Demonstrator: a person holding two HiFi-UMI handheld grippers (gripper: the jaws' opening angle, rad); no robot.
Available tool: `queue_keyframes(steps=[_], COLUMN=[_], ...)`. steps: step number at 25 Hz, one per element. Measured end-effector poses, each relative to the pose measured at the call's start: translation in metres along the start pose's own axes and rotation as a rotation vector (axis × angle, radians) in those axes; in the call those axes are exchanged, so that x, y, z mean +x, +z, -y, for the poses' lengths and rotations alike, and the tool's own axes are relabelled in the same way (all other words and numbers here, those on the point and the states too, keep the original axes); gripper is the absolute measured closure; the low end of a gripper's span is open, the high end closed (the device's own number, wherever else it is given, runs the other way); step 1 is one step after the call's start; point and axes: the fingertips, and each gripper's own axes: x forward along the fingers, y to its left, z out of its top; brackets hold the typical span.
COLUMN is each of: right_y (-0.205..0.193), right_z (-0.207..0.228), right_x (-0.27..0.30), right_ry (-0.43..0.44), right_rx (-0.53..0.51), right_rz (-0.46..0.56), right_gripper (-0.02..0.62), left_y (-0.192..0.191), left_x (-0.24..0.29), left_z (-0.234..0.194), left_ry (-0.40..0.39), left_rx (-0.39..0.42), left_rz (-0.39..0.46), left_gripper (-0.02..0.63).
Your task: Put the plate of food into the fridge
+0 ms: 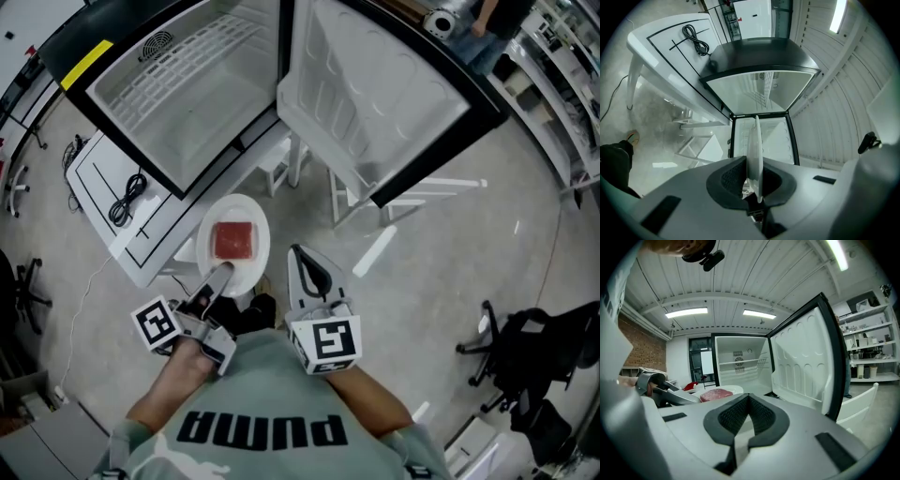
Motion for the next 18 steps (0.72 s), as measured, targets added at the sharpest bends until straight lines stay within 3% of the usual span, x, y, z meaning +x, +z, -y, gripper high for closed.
queue_keyframes(steps=[18], right_y=[0.027], right_z=[0.001], right_x=[0.115], right_ry=[-0.032], right_rx=[-0.02], right_rz=[-0.023], right_gripper=[0.591], left_y=[0.104], left_x=[0.057], left_z=[0.006], left_ry=[-0.02], left_rx=[-0.026], left_rz=[-0.017], left_gripper=[0.58])
